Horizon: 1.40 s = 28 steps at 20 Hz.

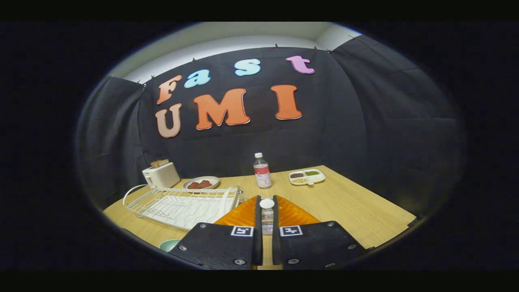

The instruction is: Take the plate from the dish rack, then take the spoon from the basket and place it into the plate.

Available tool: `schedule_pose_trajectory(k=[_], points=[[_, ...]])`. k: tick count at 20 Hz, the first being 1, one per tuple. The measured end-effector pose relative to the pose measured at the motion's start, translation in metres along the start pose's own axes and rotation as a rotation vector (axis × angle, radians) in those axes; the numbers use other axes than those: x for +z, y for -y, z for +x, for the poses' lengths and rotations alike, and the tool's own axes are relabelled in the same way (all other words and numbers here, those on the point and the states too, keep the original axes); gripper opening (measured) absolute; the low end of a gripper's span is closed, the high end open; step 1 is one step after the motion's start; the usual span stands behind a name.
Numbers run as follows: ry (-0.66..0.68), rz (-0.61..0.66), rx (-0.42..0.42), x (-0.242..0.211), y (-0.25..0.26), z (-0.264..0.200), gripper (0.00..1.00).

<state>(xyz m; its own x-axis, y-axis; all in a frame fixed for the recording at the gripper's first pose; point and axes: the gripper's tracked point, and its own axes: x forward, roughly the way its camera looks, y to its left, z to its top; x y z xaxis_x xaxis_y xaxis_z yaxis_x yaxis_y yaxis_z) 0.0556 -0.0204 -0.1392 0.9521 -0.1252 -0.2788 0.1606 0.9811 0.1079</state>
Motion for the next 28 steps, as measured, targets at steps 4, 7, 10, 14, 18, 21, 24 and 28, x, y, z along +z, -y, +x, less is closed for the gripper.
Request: schedule_pose_trajectory(k=[4, 7, 10, 14, 18, 21, 24, 28], points=[[0.028, 0.007, 0.059, 0.020, -0.013, -0.028, 0.09], [0.029, 0.019, 0.132, 0.023, -0.031, -0.046, 0.09], [0.028, 0.025, 0.222, 0.013, -0.049, -0.057, 0.09], [-0.002, 0.050, 0.317, -0.005, -0.068, -0.073, 0.09], [-0.018, 0.038, 0.398, -0.017, -0.081, -0.093, 0.09], [-0.040, -0.004, 0.445, -0.034, -0.087, -0.103, 0.09], [-0.095, -0.022, 0.472, -0.063, -0.094, -0.109, 0.09], [-0.167, -0.033, 0.485, -0.094, -0.096, -0.110, 0.09]])
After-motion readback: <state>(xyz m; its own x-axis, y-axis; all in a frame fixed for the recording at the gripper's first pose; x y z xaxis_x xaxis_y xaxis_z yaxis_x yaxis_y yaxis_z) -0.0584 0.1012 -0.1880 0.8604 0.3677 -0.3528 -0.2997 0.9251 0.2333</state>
